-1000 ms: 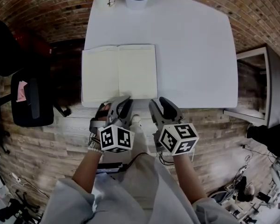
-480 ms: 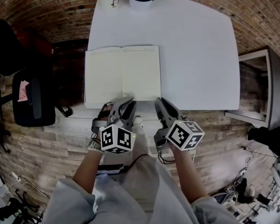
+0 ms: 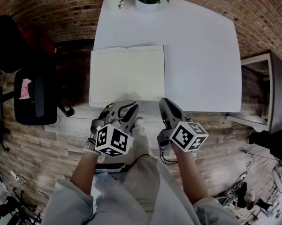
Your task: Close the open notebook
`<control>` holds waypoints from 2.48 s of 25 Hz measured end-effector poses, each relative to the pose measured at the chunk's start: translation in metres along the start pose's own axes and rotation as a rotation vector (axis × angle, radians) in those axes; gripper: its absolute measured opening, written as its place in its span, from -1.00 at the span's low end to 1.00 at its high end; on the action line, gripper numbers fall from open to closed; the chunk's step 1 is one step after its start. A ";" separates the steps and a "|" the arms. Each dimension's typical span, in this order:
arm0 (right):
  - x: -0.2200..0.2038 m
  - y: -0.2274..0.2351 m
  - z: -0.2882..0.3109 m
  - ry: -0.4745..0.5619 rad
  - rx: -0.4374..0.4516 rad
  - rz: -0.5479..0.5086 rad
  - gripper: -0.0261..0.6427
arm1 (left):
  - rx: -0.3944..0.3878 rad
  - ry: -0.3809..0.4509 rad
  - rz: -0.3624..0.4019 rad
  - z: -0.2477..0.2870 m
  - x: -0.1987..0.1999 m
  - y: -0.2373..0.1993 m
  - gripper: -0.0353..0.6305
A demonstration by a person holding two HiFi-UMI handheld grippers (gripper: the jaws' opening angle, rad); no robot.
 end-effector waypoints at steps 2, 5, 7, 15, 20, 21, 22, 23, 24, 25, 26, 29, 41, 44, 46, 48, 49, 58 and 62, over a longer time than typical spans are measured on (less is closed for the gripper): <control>0.002 -0.005 -0.001 0.000 0.009 -0.010 -0.74 | 0.007 0.006 -0.004 -0.010 0.003 -0.002 -0.77; 0.006 -0.015 -0.003 -0.001 0.026 -0.032 -0.75 | 0.028 0.001 -0.031 -0.028 0.005 -0.009 -0.83; 0.008 -0.023 -0.004 0.000 0.040 -0.049 -0.75 | 0.054 0.000 -0.063 -0.040 0.006 -0.016 -0.84; 0.015 -0.064 -0.006 -0.007 0.130 -0.128 -0.76 | 0.223 0.099 -0.232 -0.099 0.019 -0.054 -0.84; 0.015 -0.098 -0.001 -0.027 0.213 -0.197 -0.76 | 0.358 0.138 -0.293 -0.133 0.021 -0.078 -0.84; 0.014 -0.104 0.000 -0.032 0.229 -0.214 -0.76 | 0.383 0.144 -0.302 -0.139 0.021 -0.082 -0.84; 0.014 -0.110 0.002 -0.038 0.245 -0.230 -0.76 | 0.404 0.151 -0.309 -0.144 0.022 -0.085 -0.84; 0.013 -0.117 0.003 -0.044 0.261 -0.245 -0.76 | 0.423 0.157 -0.316 -0.149 0.022 -0.088 -0.84; 0.011 -0.122 0.005 -0.052 0.277 -0.261 -0.76 | 0.440 0.163 -0.321 -0.154 0.022 -0.090 -0.84; 0.010 -0.128 0.007 -0.061 0.294 -0.278 -0.76 | 0.456 0.168 -0.327 -0.160 0.023 -0.092 -0.84; 0.008 -0.134 0.010 -0.070 0.310 -0.295 -0.76 | 0.472 0.174 -0.334 -0.165 0.023 -0.094 -0.84; 0.002 -0.151 0.018 -0.098 0.356 -0.340 -0.76 | 0.519 0.197 -0.364 -0.182 0.023 -0.100 -0.84; -0.042 -0.199 0.058 -0.234 0.483 -0.473 -0.76 | 0.672 0.192 -0.458 -0.238 0.015 -0.108 -0.84; -0.055 -0.206 0.070 -0.270 0.498 -0.508 -0.76 | 0.707 0.211 -0.452 -0.247 0.013 -0.110 -0.84; -0.063 -0.208 0.077 -0.288 0.496 -0.537 -0.76 | 0.717 0.206 -0.453 -0.252 0.009 -0.109 -0.84; -0.073 -0.210 0.083 -0.305 0.489 -0.572 -0.76 | 0.729 0.203 -0.453 -0.257 0.005 -0.109 -0.84; -0.078 -0.211 0.086 -0.315 0.489 -0.587 -0.76 | 0.737 0.201 -0.453 -0.260 0.003 -0.109 -0.84; -0.119 -0.212 0.115 -0.426 0.477 -0.681 -0.76 | 0.800 0.183 -0.486 -0.281 -0.009 -0.112 -0.84; -0.135 -0.208 0.126 -0.477 0.463 -0.720 -0.76 | 0.811 0.195 -0.500 -0.285 -0.012 -0.113 -0.84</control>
Point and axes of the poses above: the fingertips, and each gripper's own axes: z forward along the fingers, y to its right, x out of its top, the point moved 3 cm from there along -z, backward along the fingers, and after that the axes turned 9 degrees about y, right-handed, at the moved point
